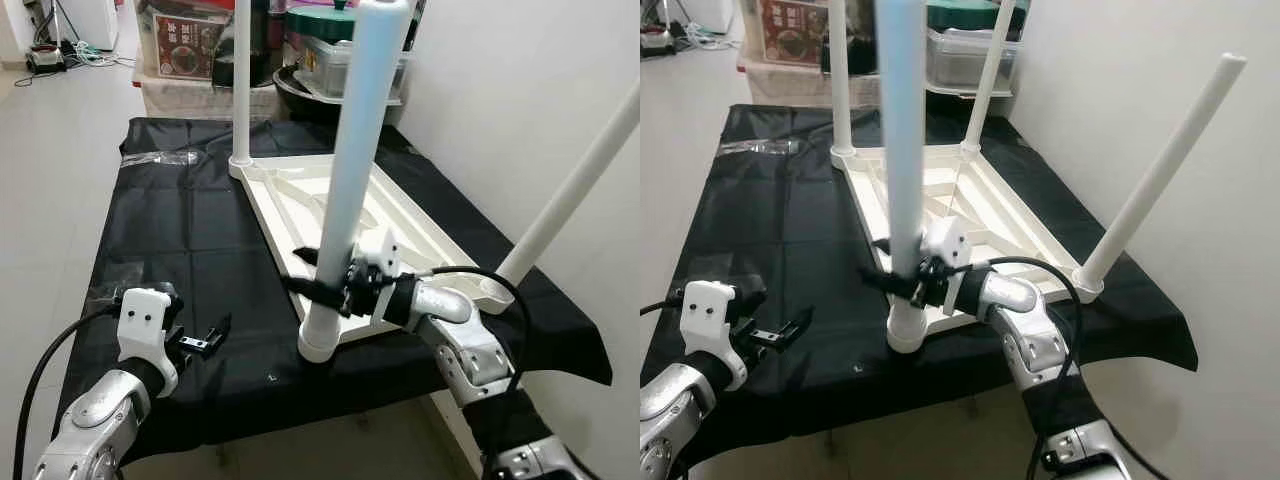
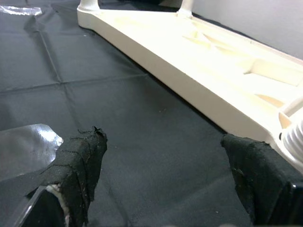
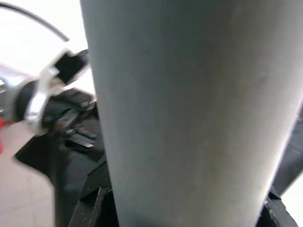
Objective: Building children table
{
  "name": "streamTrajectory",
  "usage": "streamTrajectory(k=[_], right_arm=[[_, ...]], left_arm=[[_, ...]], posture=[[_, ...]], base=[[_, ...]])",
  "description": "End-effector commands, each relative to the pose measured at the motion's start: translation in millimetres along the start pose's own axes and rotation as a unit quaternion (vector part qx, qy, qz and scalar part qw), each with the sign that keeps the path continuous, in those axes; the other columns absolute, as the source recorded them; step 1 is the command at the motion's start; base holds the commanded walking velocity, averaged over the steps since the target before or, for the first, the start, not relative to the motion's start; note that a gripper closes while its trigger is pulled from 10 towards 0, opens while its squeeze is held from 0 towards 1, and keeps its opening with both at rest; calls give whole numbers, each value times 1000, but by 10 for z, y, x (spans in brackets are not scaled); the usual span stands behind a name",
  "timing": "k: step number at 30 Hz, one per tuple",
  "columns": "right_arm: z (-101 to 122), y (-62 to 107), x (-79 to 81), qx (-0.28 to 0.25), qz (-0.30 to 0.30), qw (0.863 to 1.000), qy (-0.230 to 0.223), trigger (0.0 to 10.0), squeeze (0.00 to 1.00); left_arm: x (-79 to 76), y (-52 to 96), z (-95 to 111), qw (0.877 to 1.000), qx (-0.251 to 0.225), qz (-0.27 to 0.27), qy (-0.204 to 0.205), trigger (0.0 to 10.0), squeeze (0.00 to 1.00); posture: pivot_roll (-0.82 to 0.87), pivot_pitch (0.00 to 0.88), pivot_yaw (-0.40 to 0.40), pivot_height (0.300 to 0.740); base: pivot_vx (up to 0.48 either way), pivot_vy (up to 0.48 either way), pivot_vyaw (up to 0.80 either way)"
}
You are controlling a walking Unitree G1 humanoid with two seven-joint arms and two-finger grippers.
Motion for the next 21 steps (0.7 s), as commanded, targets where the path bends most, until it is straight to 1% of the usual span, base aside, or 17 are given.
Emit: streamTrajectory(k=[1, 4, 6, 8, 9, 10, 11, 12, 13, 14, 15, 16, 17, 18, 19, 20, 21], right_arm=[[-279, -55, 116, 39, 38, 997, -47, 10000, 0], [-267, -95, 97, 52, 56, 997, -31, 10000, 0], [-257, -167, -9, 39, 12, 999, -33, 10000, 0], [-257, -167, -9, 39, 12, 999, -33, 10000, 0], [-270, -189, -82, 29, -29, 998, -43, 10000, 0], [-299, -177, -237, 8, -116, 991, -70, 10000, 0], [-299, -177, -237, 8, -116, 991, -70, 10000, 0], [-338, -108, -416, -14, -220, 971, -92, 10000, 0], [-338, -108, -416, -14, -220, 971, -92, 10000, 0], [-388, 85, -645, -54, -358, 920, -150, 10000, 0], [-388, 85, -645, -54, -358, 920, -150, 10000, 0], [-478, 321, -771, -85, -466, 860, -190, 10000, 0], [-478, 321, -771, -85, -466, 860, -190, 10000, 0], [-572, 522, -788, -112, -536, 807, -220, 10000, 0], [-572, 522, -788, -112, -536, 807, -220, 10000, 0], [-634, 642, -772, -127, -572, 775, -236, 10000, 0], [-634, 642, -772, -127, -572, 775, -236, 10000, 0]], left_arm=[[-1, 15, 7, 1000, 1, -5, -1, 10000, 0], [-7, 34, 9, 1000, 0, -3, 1, 10000, 0], [-9, 67, -2, 1000, 1, 4, 2, 10000, 0], [-9, 67, -2, 1000, 1, 4, 2, 10000, 0], [-7, 81, -6, 1000, 2, 6, 4, 10000, 0], [-2, 95, -13, 1000, 3, 8, 5, 10000, 0], [-2, 95, -13, 1000, 3, 8, 5, 10000, 0], [9, 107, -22, 1000, 4, 10, 6, 10000, 0], [9, 107, -22, 1000, 4, 10, 6, 10000, 0], [29, 112, -27, 1000, 5, 14, 7, 10000, 0], [29, 112, -27, 1000, 5, 14, 7, 10000, 0], [55, 112, -26, 1000, 5, 20, 11, 10000, 0], [55, 112, -26, 1000, 5, 20, 11, 10000, 0], [77, 108, -26, 1000, 5, 23, 13, 10000, 0], [77, 108, -26, 1000, 5, 23, 13, 10000, 0], [91, 106, -27, 1000, 5, 25, 14, 10000, 0], [91, 106, -27, 1000, 5, 25, 14, 10000, 0]], posture=[[167, 0, -184, 740], [180, 0, -201, 740], [186, 0, -207, 740], [186, 0, -207, 740], [187, 0, -206, 740], [186, 0, -205, 740], [186, 0, -205, 740], [179, 0, -202, 740], [179, 0, -202, 740], [178, 0, -196, 740], [178, 0, -196, 740], [172, 0, -190, 740], [172, 0, -190, 740], [167, 0, -176, 740], [167, 0, -176, 740], [165, 0, -173, 740], [165, 0, -173, 740]], base=[[0, 0, 0], [0, 0, 0], [0, 0, 0], [0, 0, 0], [0, 0, 0], [0, 0, 0], [0, 0, 0], [0, 0, 0], [0, 0, 0], [0, 0, 0], [0, 0, 0], [0, 0, 0], [0, 0, 0], [0, 0, 0], [0, 0, 0], [0, 0, 0], [0, 0, 0]])
Point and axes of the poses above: a point about 5 cm out from each wrist's last joint towards the gripper, its own y axis pointing back from the gripper into the wrist, its own z axis along the axis of the wrist's last joint, x = y × z, the point moved 3 cm from there along -y, pointing out of the wrist towards the gripper, and after that the axes turned 14 degrees about -y, right-handed, at the moved point
